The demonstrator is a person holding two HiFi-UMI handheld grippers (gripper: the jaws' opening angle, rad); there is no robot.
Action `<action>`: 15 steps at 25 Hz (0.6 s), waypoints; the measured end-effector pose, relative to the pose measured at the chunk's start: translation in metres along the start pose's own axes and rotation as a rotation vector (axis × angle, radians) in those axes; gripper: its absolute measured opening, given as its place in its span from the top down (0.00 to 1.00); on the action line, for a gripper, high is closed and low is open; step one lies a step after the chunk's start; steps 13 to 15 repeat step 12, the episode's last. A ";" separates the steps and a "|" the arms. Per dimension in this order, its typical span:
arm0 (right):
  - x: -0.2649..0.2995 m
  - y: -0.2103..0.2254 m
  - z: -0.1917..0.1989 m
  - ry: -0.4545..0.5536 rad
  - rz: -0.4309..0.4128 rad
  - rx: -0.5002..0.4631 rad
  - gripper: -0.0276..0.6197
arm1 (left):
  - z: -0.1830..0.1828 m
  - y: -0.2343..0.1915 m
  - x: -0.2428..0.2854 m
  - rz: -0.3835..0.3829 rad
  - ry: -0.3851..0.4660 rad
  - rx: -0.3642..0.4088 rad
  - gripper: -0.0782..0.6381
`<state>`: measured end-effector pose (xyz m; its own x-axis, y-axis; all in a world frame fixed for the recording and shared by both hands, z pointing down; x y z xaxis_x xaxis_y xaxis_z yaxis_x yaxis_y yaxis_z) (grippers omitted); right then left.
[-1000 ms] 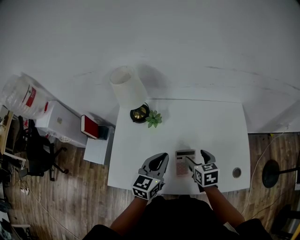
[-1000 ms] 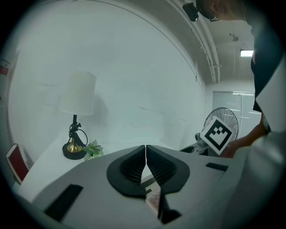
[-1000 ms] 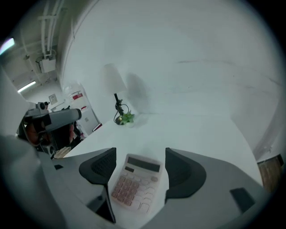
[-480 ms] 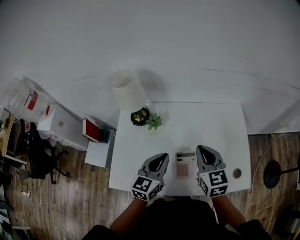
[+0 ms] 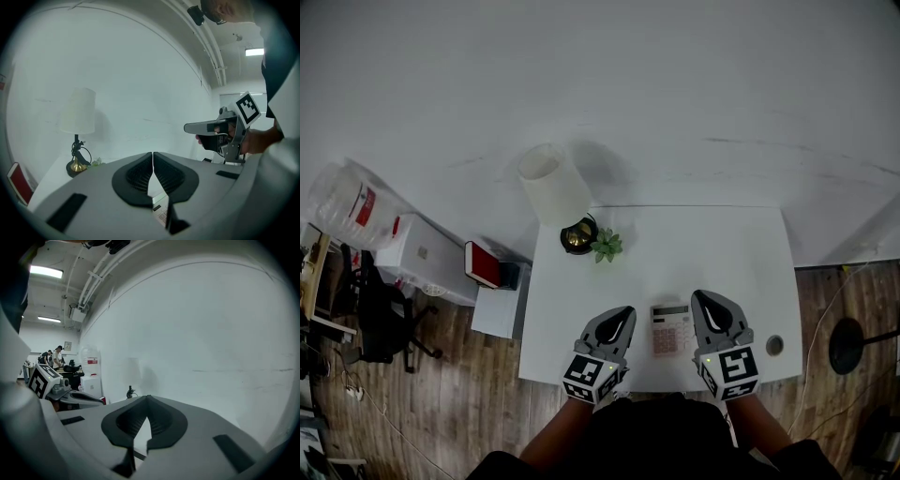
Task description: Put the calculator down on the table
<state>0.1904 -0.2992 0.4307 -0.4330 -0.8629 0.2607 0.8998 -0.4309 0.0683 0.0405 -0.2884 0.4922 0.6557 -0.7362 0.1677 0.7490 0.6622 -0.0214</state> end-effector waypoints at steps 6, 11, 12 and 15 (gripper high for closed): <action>0.001 0.001 0.000 -0.016 -0.002 -0.005 0.93 | -0.001 -0.001 0.001 -0.003 -0.002 -0.013 0.86; 0.002 -0.001 -0.001 -0.031 -0.007 -0.014 0.93 | -0.005 -0.001 0.004 -0.012 -0.010 -0.023 0.86; 0.002 -0.001 -0.001 -0.033 -0.007 -0.014 0.93 | -0.004 0.000 0.004 -0.008 -0.017 -0.023 0.86; 0.002 -0.001 -0.001 -0.033 -0.007 -0.014 0.93 | -0.004 0.000 0.004 -0.008 -0.017 -0.023 0.86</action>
Point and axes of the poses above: the fingertips, and each gripper's own axes: x forward along the fingers, y to its right, z out of its underside, the point moved 3 cm from there along -x, backward along the fingers, and after that the axes turned 7 degrees about x, right-handed, at the moved point
